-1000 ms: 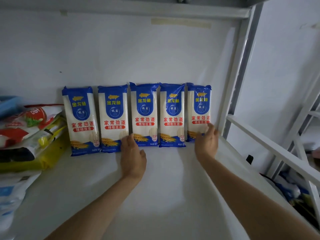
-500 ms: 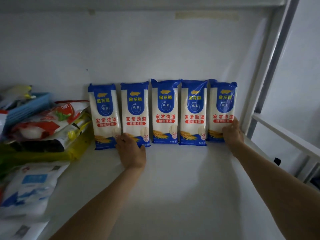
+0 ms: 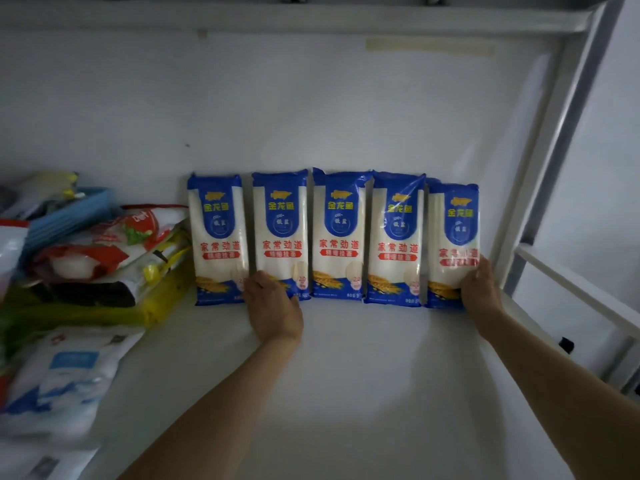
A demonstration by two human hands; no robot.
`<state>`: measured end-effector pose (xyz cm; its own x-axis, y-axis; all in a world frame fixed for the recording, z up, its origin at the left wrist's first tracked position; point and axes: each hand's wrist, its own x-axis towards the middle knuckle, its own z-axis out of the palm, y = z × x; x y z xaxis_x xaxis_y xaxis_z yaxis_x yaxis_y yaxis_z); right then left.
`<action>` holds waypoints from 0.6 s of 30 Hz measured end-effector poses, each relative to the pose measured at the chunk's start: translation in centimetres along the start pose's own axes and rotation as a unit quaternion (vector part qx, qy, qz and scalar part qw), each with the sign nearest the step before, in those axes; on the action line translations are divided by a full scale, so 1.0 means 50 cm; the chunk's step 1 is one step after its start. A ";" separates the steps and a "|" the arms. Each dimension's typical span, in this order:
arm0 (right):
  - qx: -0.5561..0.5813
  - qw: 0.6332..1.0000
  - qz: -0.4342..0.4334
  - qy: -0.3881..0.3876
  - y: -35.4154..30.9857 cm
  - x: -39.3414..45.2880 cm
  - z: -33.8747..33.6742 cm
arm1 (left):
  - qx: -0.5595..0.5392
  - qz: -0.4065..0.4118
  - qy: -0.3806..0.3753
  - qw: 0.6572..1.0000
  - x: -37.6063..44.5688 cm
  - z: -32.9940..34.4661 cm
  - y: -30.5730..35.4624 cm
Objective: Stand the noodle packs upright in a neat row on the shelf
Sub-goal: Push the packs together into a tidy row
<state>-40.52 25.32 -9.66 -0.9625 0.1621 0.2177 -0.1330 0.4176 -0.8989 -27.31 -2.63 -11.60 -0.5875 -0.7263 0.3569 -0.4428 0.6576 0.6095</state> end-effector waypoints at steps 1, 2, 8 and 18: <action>0.007 1.000 0.006 0.005 0.001 -0.003 0.003 | 0.005 -0.002 -0.002 1.000 0.001 0.000 0.000; 0.010 1.000 0.010 0.010 0.000 -0.005 0.005 | 0.006 -0.003 -0.003 1.000 0.001 -0.001 0.001; -0.067 0.993 0.044 0.082 -0.002 -0.021 0.013 | -0.038 0.018 -0.014 0.999 -0.014 -0.013 -0.017; -0.026 0.981 -0.153 0.113 -0.116 -0.186 0.076 | -0.083 -0.055 0.062 0.993 0.034 -0.107 -0.108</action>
<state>-31.67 17.98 -7.91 -0.8018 0.2133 0.5582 -0.3900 0.5210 -0.7593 -22.29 -8.49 -10.52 -0.4503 -0.8171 0.3601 -0.3761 0.5393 0.7535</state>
